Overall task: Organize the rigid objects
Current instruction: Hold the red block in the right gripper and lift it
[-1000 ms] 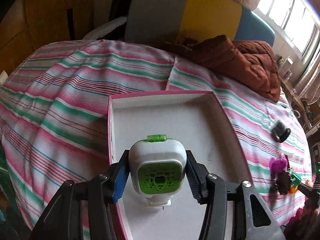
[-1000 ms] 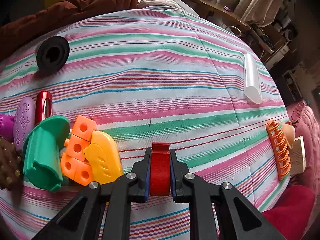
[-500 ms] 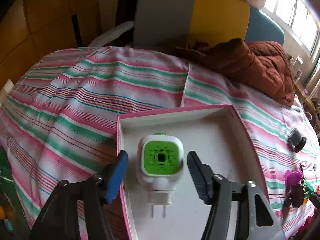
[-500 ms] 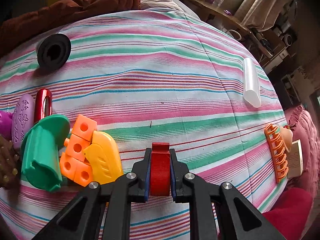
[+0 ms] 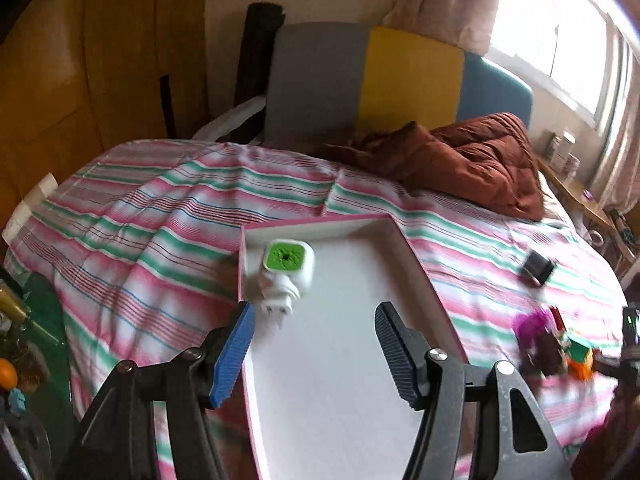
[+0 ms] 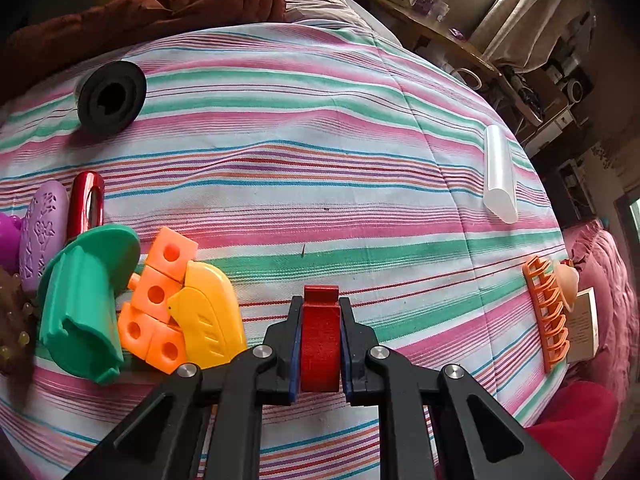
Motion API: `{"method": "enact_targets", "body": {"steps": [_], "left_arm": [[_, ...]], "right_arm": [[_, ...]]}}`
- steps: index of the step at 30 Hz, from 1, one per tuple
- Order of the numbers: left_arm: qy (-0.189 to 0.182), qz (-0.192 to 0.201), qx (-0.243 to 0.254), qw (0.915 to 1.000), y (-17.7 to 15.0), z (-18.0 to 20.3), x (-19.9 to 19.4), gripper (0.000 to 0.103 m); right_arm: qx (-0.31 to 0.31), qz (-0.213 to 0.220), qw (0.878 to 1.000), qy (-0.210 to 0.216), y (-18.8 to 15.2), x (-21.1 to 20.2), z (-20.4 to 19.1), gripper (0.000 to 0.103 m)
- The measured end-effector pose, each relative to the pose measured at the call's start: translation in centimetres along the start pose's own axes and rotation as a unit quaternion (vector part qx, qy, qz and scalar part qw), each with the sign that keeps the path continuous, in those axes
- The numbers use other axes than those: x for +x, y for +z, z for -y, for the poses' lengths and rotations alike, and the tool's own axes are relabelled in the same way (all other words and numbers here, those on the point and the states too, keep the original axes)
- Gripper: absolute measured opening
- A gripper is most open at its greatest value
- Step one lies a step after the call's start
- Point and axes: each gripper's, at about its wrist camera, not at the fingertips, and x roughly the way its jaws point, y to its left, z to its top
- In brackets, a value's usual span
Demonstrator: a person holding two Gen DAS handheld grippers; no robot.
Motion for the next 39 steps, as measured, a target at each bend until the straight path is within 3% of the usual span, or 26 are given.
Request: {"method": "enact_targets", "body": {"steps": [10, 29, 35, 39], "left_arm": [[-0.006, 0.016, 0.042, 0.999, -2.9, 2.3, -4.0, 0.063], [-0.002, 0.002, 0.061, 0.9981, -5.2, 2.8, -4.8, 0.063], [-0.002, -0.002, 0.06, 0.9982, -5.3, 2.8, -4.5, 0.063], [0.0, -0.001, 0.06, 0.9982, -5.4, 2.6, -4.5, 0.063]], "right_arm": [[0.012, 0.0, 1.0, 0.006, 0.1, 0.1, 0.4, 0.015], [0.037, -0.001, 0.999, 0.026, 0.1, -0.2, 1.0, 0.015], [0.084, 0.017, 0.995, 0.041, 0.3, -0.9, 2.7, 0.015], [0.106, 0.053, 0.991, 0.067, 0.4, -2.1, 3.3, 0.015]]}}
